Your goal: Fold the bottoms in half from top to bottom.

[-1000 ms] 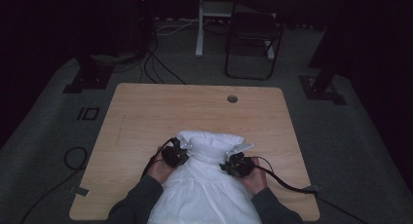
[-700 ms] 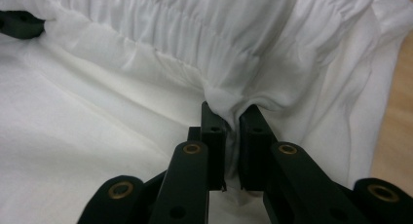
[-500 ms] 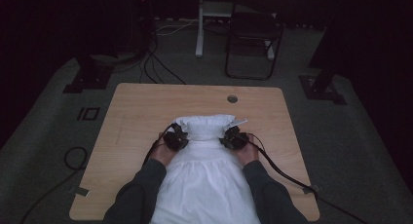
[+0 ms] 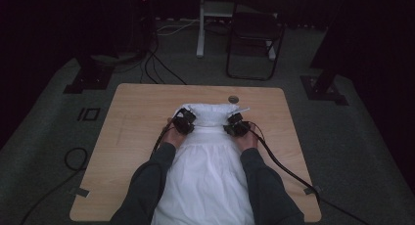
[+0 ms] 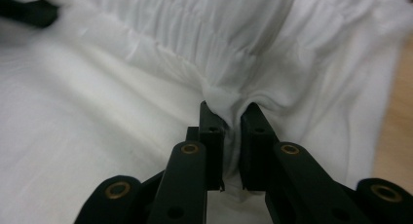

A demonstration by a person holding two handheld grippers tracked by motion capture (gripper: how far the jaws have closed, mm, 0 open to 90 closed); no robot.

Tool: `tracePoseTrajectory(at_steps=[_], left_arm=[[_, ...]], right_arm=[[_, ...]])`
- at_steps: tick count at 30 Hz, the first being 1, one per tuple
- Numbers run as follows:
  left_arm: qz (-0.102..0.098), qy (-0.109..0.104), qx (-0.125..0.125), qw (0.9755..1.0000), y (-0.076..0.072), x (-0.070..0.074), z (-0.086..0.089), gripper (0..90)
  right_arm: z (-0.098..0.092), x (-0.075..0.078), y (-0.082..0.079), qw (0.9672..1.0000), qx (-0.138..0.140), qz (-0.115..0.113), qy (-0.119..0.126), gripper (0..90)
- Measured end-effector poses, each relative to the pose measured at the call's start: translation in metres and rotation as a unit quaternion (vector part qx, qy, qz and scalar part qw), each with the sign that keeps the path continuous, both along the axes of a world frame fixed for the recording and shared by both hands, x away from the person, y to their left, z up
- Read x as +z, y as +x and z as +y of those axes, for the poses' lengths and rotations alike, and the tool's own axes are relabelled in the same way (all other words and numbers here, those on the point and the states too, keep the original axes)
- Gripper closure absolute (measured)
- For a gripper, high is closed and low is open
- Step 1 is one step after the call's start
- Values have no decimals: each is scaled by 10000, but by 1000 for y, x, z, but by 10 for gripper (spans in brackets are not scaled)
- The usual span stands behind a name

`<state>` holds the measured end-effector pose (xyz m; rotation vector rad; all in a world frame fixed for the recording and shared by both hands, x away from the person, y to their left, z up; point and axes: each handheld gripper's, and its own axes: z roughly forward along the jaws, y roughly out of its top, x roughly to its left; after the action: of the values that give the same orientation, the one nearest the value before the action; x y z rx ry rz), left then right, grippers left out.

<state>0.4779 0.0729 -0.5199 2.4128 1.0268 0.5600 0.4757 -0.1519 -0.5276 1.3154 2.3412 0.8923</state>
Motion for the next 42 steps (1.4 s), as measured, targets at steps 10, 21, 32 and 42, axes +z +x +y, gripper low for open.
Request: tracePoseTrajectory(at_steps=[10,21,32,42], left_arm=[[-276,-1235,23,9920,-23,44,26,870],[-551,-1853,-702,9786,-128,80,43,874],[515,-1003,-681,9913,-160,1,45,866],[424,-570,-555,9959,-103,-1,49,870]], right_arm=[[-12,28,-11,9981,19,-279,546,826],[-34,81,-109,9871,963,-989,809,832],[-26,8,-156,9886,1411,54,526,822],[-3,-3,-138,9891,1346,175,576,831]])
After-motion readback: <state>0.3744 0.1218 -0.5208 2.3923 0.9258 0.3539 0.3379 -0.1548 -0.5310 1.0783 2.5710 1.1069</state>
